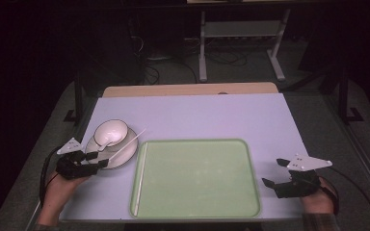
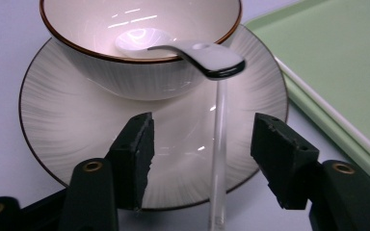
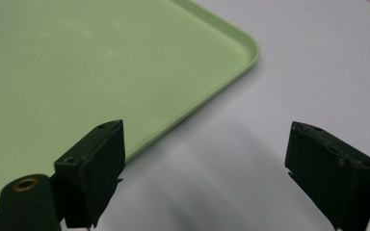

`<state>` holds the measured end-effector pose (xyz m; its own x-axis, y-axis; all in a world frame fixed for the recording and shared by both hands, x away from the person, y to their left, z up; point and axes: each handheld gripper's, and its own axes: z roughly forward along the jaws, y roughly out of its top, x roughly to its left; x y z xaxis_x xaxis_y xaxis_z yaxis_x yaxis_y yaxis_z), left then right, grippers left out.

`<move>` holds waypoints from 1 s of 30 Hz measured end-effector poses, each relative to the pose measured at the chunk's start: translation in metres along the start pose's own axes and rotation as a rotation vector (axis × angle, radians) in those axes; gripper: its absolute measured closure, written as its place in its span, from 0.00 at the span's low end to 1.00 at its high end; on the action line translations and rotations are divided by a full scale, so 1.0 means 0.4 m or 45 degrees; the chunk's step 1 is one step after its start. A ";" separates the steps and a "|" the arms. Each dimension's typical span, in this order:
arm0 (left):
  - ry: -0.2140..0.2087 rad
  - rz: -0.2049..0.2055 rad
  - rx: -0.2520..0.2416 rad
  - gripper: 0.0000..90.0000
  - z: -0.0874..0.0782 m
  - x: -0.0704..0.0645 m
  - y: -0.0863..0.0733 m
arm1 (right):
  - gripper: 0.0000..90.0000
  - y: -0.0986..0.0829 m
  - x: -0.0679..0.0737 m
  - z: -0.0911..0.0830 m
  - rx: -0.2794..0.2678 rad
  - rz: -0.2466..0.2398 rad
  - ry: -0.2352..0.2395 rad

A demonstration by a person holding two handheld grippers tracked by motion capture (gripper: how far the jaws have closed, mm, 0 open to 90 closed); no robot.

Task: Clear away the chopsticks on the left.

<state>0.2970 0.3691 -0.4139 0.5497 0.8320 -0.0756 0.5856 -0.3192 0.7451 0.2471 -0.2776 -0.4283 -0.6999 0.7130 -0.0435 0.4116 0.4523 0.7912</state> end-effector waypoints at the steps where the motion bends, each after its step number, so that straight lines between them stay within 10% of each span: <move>1: -0.005 0.000 0.007 0.47 0.005 0.002 0.001 | 0.15 0.000 0.000 0.000 0.000 0.000 0.000; 30: -0.095 0.060 0.124 0.92 0.081 -0.010 0.016 | 0.15 0.001 0.001 0.002 -0.001 -0.004 0.002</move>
<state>0.3177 0.3490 -0.4302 0.6187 0.7800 -0.0936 0.6109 -0.4028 0.6816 0.2474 -0.2768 -0.4285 -0.7021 0.7106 -0.0447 0.4092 0.4541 0.7914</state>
